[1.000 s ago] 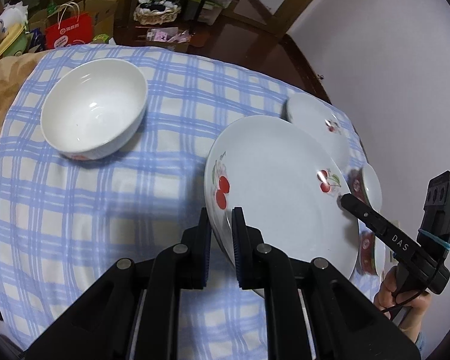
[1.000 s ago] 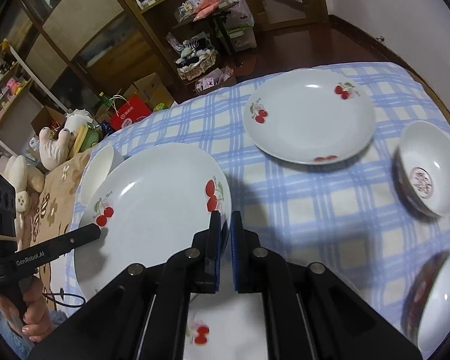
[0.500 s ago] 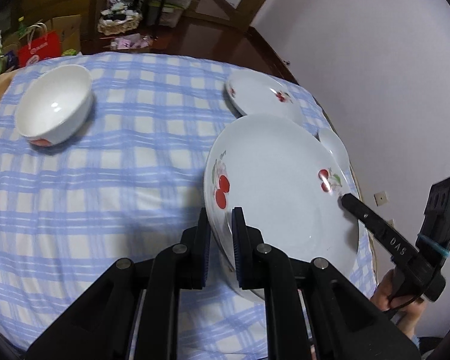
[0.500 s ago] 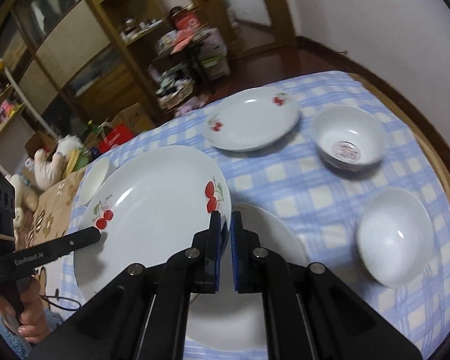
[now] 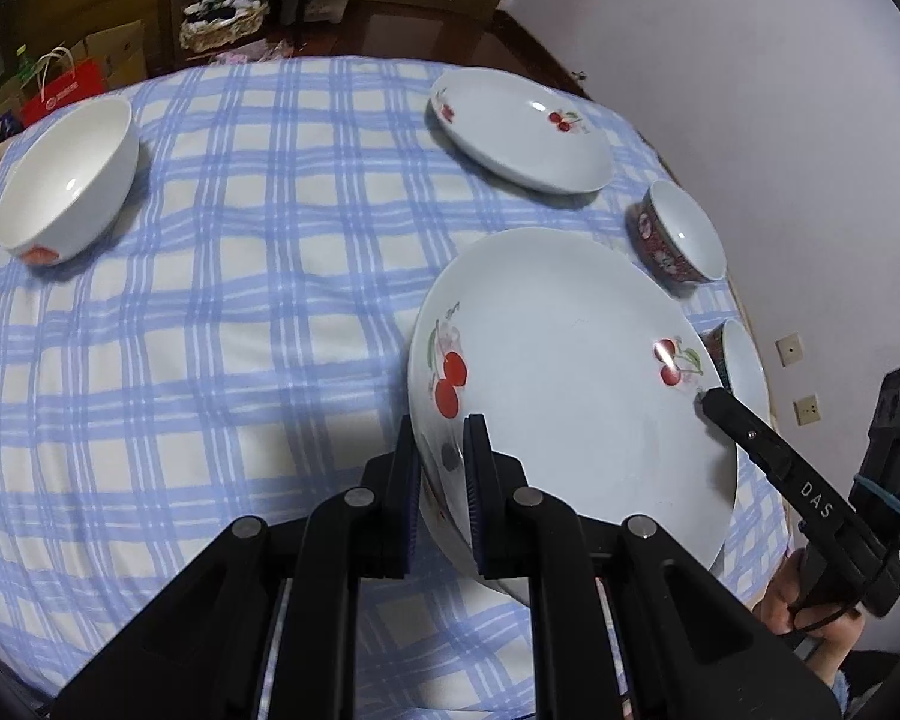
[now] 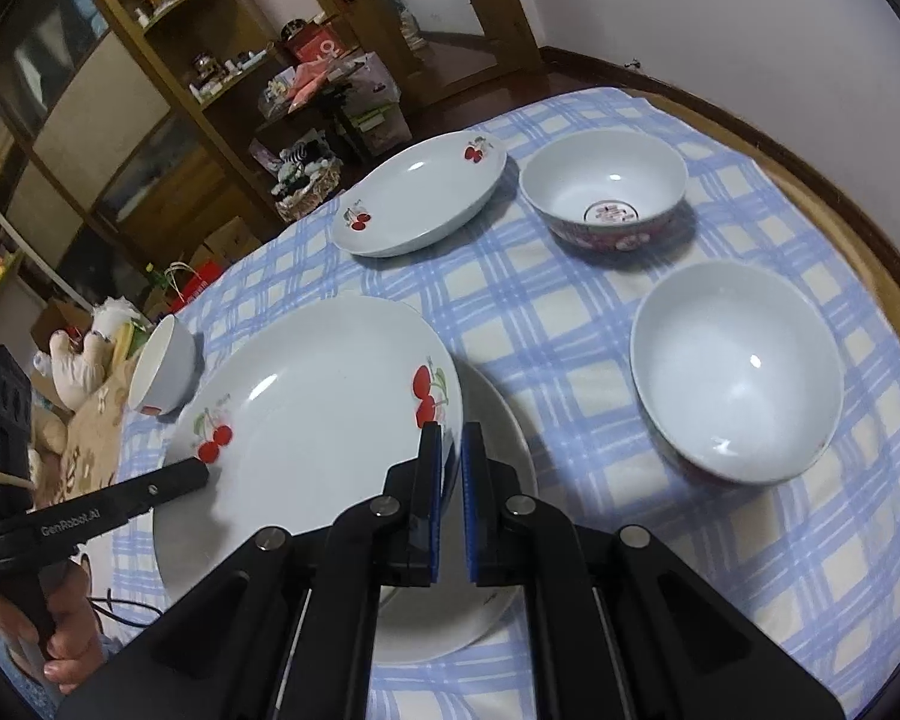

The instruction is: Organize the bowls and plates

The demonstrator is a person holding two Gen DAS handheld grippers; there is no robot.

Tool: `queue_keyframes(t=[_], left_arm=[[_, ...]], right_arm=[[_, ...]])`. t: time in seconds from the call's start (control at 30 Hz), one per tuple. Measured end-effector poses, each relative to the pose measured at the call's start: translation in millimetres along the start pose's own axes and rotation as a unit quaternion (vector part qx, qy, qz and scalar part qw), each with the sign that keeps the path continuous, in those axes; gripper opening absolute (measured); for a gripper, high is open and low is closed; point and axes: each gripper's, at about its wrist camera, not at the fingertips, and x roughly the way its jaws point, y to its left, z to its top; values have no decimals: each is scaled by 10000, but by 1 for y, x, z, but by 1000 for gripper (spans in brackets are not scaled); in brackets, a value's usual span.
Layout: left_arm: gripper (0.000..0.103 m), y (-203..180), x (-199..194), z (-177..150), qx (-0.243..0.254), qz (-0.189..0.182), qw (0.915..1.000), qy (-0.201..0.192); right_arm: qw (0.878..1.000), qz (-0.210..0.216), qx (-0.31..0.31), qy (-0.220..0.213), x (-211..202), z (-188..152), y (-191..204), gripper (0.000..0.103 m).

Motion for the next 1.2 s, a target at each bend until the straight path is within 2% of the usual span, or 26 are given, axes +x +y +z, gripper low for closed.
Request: queue_keyframes(t=[0.13, 0.33, 0.6, 0.97, 1.2], left_arm=[[12, -1, 13, -4, 41, 117, 9998, 168], [12, 1, 21, -8, 57, -75, 9992, 397], [12, 11, 34, -8, 21, 23, 9982, 592], [12, 12, 44, -10, 107, 202, 9975, 669], [12, 15, 46, -10, 17, 119, 9976, 689]], right_arm=[[9998, -167, -97, 96, 4, -8, -2, 8], [9996, -243, 14, 157, 5, -16, -11, 8], [9981, -478, -246, 301, 17, -22, -2, 8], [9971, -599, -366, 309, 26, -21, 1, 8], [9974, -540, -282, 381, 28, -19, -1, 8]])
